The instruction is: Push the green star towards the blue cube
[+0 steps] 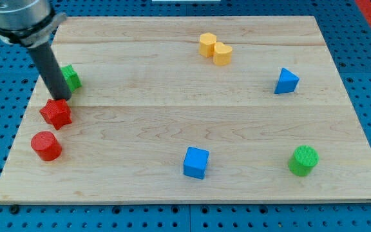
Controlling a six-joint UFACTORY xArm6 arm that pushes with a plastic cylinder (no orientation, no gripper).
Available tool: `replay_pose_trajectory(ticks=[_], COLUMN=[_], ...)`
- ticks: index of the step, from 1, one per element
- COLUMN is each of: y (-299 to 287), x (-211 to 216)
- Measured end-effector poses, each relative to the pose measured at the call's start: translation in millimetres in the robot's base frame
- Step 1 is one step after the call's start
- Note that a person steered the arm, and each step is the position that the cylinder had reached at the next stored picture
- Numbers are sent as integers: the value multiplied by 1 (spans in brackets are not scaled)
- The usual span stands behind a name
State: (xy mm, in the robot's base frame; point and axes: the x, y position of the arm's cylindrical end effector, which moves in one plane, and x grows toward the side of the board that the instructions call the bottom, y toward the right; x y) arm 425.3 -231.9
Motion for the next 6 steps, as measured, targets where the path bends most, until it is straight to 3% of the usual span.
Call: replay_pose_trajectory(ticks=[2, 3, 4, 5, 6], y=[22, 25, -52, -58, 42], x=[50, 22, 6, -60, -43])
